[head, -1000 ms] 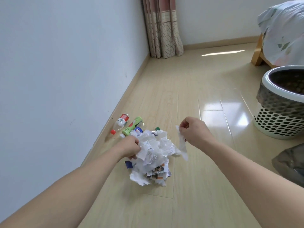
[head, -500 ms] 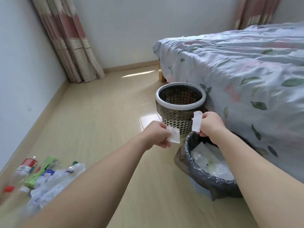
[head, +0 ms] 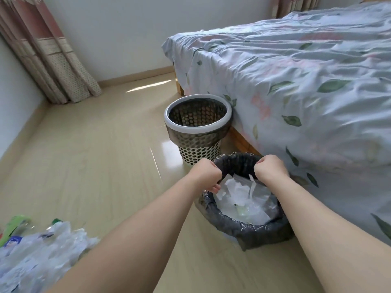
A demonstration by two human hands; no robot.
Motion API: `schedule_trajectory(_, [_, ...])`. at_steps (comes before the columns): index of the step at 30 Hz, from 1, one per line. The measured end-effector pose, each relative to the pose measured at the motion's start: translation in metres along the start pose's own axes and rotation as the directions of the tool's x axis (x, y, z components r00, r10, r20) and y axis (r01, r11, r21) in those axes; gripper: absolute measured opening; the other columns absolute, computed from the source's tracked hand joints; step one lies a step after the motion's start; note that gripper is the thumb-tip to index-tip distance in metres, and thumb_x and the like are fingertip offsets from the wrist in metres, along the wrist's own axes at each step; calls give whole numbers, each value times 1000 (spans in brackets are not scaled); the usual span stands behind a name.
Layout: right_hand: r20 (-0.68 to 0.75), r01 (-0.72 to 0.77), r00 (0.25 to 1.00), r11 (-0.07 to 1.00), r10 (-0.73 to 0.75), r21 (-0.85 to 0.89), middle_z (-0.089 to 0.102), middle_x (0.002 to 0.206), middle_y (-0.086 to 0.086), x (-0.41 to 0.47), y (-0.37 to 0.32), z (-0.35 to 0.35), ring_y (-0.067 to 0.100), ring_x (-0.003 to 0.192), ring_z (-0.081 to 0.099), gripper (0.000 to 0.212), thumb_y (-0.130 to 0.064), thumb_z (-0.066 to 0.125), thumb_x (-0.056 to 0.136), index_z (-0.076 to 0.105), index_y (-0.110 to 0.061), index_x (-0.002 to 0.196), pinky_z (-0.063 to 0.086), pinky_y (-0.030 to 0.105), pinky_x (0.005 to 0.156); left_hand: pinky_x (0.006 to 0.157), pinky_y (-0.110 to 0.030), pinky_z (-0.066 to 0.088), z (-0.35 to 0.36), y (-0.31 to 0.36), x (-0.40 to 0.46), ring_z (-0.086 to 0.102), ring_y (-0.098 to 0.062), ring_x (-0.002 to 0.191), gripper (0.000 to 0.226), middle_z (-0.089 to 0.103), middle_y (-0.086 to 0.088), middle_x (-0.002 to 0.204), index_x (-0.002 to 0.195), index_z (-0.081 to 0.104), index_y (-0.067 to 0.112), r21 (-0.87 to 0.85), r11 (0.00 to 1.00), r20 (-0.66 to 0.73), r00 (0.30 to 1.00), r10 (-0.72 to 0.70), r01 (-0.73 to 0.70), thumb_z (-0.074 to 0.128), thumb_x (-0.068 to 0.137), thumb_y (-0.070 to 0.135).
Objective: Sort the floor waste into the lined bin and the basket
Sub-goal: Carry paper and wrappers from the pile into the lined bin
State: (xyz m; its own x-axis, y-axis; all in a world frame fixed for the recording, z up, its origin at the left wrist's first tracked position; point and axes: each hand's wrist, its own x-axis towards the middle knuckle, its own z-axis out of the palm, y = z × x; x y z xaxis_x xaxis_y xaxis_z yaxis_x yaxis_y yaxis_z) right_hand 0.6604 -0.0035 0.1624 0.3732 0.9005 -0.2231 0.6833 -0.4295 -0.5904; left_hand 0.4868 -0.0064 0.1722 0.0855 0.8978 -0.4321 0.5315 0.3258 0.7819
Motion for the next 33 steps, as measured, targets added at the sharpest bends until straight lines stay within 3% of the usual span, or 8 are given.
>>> schedule_trajectory(5, [11,126,992,991,-126,51,58,87,9,-18,-29,16,28,81,52,13,-11,46,86,59,-11,85,40,28,69,71,-37,61,-45,-19,-12,71,-25,72,20,69,-18,89,88,61,8,96,994,-98,993,59,-49,42,87,1])
schedule_trajectory(9, [77,322,943,945,-325,50,61,102,6,-55,-86,53,24,93,56,19,-18,47,90,60,-11,103,49,34,82,67,-33,56,-109,-61,-42,64,-20,67,21,62,-11,85,97,63,3,118,993,-141,989,33,-16,45,87,2])
schedule_trajectory(12, [178,464,868,885,-464,43,61,111,8,-102,-143,98,26,101,57,26,-17,47,90,60,-10,112,51,41,88,72,-34,56,-170,-110,-75,63,-20,70,23,63,-11,90,102,64,0,134,989,-227,973,-27,59,47,87,3])
schedule_trajectory(17, [399,661,672,748,-624,56,57,123,1,-197,-211,203,20,110,54,36,-18,43,90,55,-16,124,46,29,87,71,-31,55,-262,-221,-147,64,-19,75,25,67,-11,97,104,64,4,160,961,-368,917,-153,225,46,88,7])
schedule_trajectory(23, [675,749,474,662,-565,29,56,122,0,-312,-218,337,19,107,56,37,-17,45,88,54,-19,124,41,25,76,58,-24,43,-309,-381,-241,56,-20,74,17,64,-12,85,86,66,7,330,847,-316,894,-317,417,49,82,6])
schedule_trajectory(28, [802,812,412,574,-434,-107,59,97,5,-368,-178,408,24,107,53,19,-7,42,85,56,-19,89,42,29,82,68,-27,41,-283,-496,-269,52,-22,80,16,59,-5,90,90,62,18,277,837,-233,878,-417,471,49,84,11])
schedule_trajectory(31, [832,829,387,545,-398,-125,58,122,4,-380,-157,425,22,117,50,35,-10,41,89,54,-14,121,41,27,85,79,-29,48,-263,-525,-261,60,-21,93,19,63,3,99,102,60,22,252,846,-249,877,-412,469,52,85,25])
schedule_trajectory(33, [840,836,388,528,-378,-149,58,122,4,-384,-151,436,22,115,51,37,-13,41,91,49,-13,127,42,28,86,78,-31,47,-258,-534,-251,60,-22,95,25,61,5,100,109,55,22,257,850,-268,879,-395,460,52,85,28])
